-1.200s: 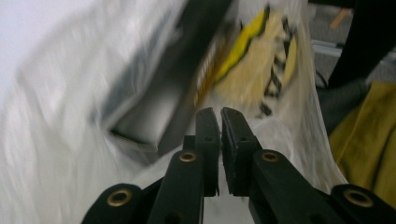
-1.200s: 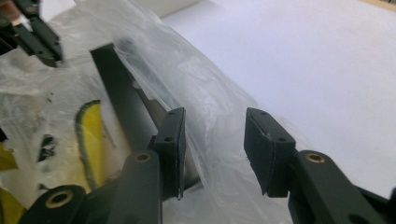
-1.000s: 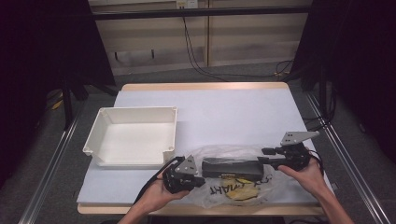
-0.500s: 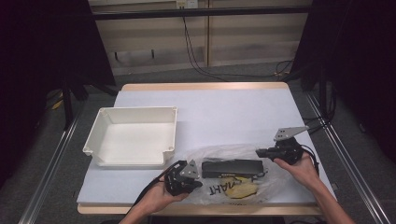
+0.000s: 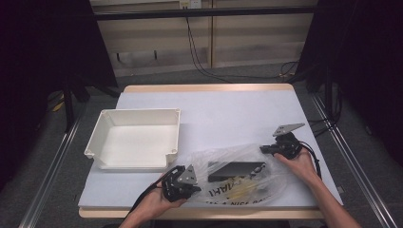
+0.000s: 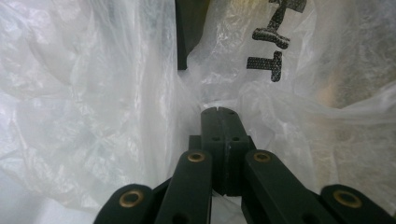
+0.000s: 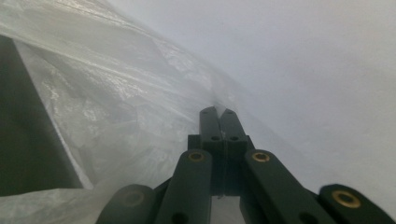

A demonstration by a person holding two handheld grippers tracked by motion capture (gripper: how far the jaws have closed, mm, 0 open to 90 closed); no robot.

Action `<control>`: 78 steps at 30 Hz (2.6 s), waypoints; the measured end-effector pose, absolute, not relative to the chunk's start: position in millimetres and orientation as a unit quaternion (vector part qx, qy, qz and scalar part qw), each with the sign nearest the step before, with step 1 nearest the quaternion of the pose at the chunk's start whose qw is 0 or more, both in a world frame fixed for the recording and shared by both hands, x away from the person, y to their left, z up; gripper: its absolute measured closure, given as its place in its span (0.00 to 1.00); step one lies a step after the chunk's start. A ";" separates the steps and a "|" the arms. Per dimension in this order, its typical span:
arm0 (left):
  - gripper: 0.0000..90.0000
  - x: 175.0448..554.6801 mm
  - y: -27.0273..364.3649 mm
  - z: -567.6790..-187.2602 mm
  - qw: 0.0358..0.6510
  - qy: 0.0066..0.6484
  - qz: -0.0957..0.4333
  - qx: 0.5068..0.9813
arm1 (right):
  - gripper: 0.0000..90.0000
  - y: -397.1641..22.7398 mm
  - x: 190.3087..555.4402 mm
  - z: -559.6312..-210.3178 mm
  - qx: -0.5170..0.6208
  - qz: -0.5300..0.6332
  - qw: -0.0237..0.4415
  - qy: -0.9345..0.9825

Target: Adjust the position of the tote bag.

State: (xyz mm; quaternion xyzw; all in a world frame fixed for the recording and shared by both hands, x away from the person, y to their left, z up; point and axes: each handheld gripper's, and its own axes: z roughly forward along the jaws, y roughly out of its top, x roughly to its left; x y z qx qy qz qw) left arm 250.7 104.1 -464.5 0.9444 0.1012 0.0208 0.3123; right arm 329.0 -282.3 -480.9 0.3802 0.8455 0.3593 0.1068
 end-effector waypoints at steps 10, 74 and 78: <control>1.00 250.9 106.6 -464.2 0.312 0.107 0.020 0.944 | 1.00 -278.1 328.9 -480.4 0.380 0.344 0.134 0.848; 1.00 310.2 76.5 -466.4 0.302 0.163 0.067 0.937 | 1.00 -299.3 201.5 -476.0 0.334 0.358 0.098 0.866; 1.00 311.3 77.6 -466.2 0.300 0.167 0.075 0.936 | 1.00 -305.8 198.1 -475.6 0.345 0.353 0.108 0.863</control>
